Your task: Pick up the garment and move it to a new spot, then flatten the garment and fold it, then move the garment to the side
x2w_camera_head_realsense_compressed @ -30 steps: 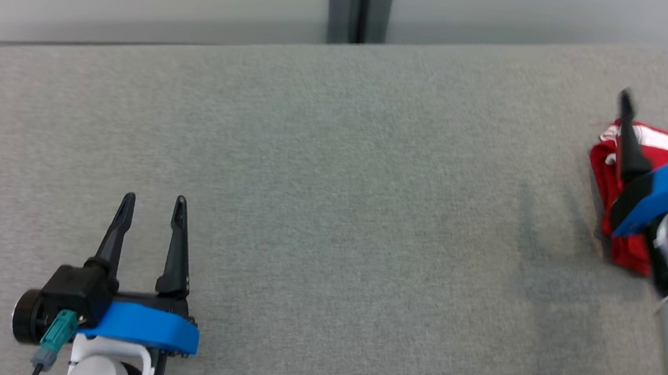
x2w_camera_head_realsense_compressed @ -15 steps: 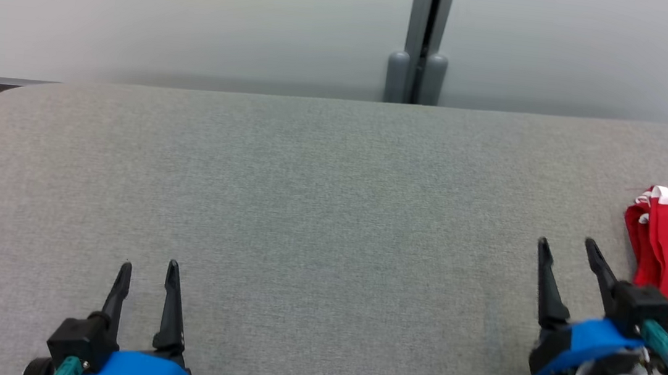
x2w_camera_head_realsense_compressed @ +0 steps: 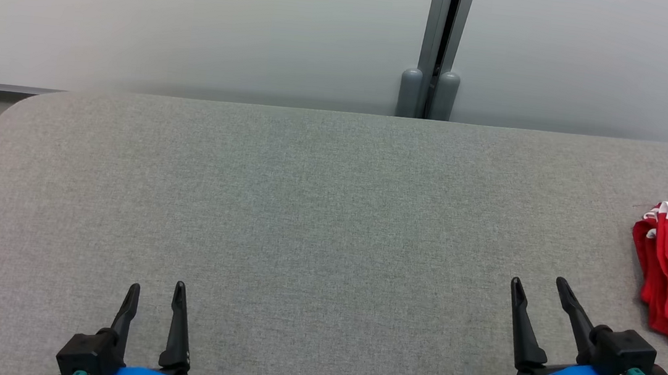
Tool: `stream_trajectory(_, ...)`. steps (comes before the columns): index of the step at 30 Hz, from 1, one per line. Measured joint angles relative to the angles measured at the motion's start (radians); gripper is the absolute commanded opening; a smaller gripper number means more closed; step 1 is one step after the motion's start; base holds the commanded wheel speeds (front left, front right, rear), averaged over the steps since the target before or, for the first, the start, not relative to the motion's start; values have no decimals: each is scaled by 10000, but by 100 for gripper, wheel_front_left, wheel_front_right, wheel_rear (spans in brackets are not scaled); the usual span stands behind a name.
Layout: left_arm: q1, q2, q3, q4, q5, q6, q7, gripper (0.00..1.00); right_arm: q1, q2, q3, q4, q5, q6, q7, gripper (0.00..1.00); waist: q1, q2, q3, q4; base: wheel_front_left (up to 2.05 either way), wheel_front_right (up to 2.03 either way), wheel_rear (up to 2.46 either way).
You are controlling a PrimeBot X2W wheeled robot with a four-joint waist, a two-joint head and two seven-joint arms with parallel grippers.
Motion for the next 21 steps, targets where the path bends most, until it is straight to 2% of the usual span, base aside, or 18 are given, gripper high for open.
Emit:
stream_trajectory(14, 33, -13, -151, -90, -52, -10, 82, 100, 205, 2, 125, -276, 46, 0, 182, 100, 1, 0, -41, 18, 0, 0, 0)
stream_trajectory(15, 38, -21, -157, -88, -73, -15, 79, 0, 211, 4, 130, -265, 44, 0, 182, 0, 1, 0, -41, 18, 0, 0, 0)
stream_trajectory(21, 234, -36, -125, 326, -284, -19, 178, 0, 340, 33, 100, 205, 232, 0, 309, 0, 2, 0, -48, 12, 0, 0, 0)
